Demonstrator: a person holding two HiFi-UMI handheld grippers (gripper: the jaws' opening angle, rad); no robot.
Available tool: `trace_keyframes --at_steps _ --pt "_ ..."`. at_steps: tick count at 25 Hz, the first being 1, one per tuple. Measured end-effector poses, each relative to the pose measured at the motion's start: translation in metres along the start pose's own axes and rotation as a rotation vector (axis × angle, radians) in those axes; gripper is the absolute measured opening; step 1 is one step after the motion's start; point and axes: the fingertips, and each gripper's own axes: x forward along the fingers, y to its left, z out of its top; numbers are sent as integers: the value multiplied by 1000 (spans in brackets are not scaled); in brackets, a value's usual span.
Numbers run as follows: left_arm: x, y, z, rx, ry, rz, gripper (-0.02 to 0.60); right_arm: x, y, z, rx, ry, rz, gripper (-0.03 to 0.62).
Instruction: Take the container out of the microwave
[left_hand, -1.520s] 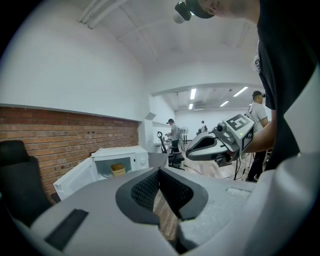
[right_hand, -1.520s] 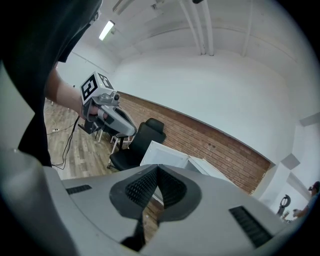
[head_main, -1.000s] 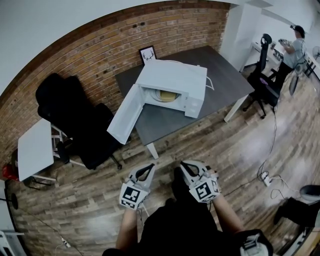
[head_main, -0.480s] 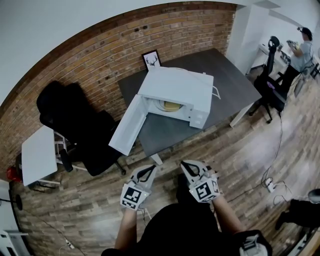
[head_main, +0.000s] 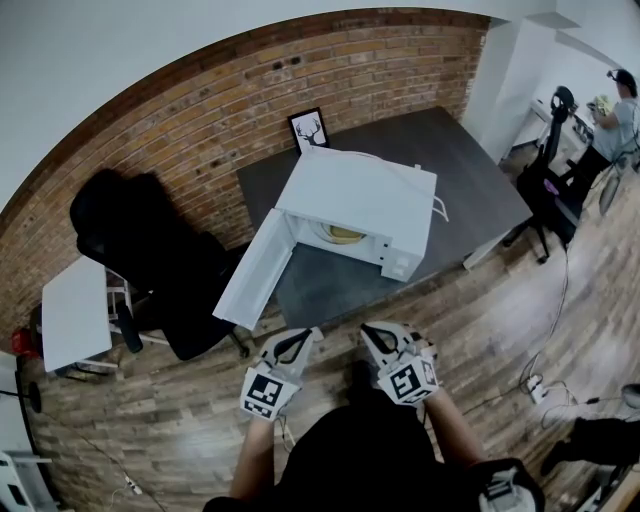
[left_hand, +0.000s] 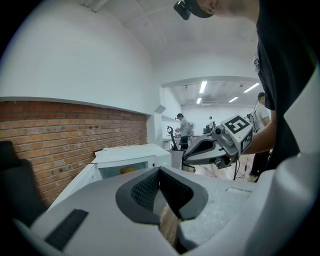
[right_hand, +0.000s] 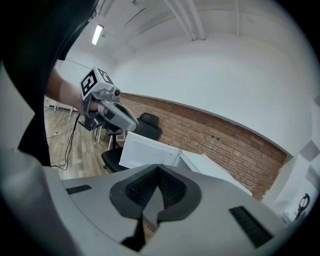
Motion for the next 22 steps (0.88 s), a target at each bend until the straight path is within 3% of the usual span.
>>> trace_keyframes --at_steps 10,22 --pt "54 34 26 -2 -29 25 3 34 -46 8 -62 -37 61 1" --pt "83 73 35 7 -35 -32 3 70 -64 -4 -43 16 42 1"
